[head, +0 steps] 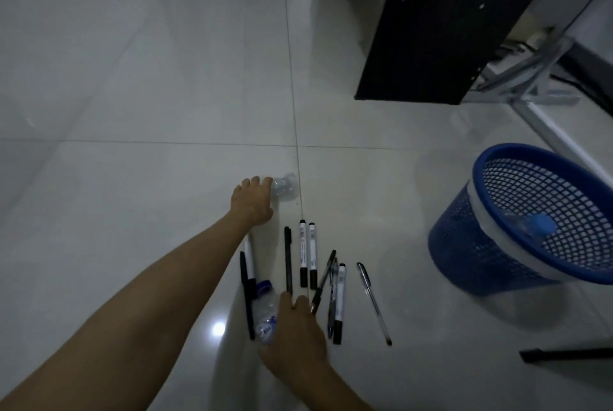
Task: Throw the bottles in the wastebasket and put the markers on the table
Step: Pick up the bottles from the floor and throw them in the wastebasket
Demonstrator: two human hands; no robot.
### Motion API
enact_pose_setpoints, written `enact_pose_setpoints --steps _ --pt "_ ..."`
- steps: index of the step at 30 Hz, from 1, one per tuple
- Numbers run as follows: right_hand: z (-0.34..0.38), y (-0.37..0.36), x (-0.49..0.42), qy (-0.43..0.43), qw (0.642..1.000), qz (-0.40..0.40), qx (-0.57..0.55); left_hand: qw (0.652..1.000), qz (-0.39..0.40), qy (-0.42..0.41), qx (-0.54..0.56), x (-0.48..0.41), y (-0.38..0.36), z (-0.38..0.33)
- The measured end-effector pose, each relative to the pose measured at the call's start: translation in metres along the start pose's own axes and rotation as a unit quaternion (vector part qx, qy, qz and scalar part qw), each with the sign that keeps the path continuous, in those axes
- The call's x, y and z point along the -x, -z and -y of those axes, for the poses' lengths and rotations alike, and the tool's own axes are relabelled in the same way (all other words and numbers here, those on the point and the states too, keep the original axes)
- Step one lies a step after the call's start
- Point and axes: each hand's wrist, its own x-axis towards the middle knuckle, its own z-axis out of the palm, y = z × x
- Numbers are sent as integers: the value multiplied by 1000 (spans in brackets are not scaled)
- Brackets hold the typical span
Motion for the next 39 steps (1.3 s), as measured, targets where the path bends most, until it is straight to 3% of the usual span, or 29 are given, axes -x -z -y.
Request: enact_pose_setpoints --steps 6,11,19,25,32,39 --pt "-26 31 9 43 996 -77 -25 998 -43 28 -27 -3 -13 5" --pt "-38 96 22 98 984 -136 -59 997 -4 68 47 7 -14 1" --pt "-48 218 41 136 931 -309 -138 983 -99 -3 152 15 54 -50" --pt "-113 288 67 78 875 -438 -193 938 -170 -124 274 23 116 -123" --pt "-193 320 65 1 833 -507 -221 870 -223 -218 382 33 153 -233" --pt "-246 328 66 -55 806 -544 -228 866 -203 -257 378 38 150 -327"
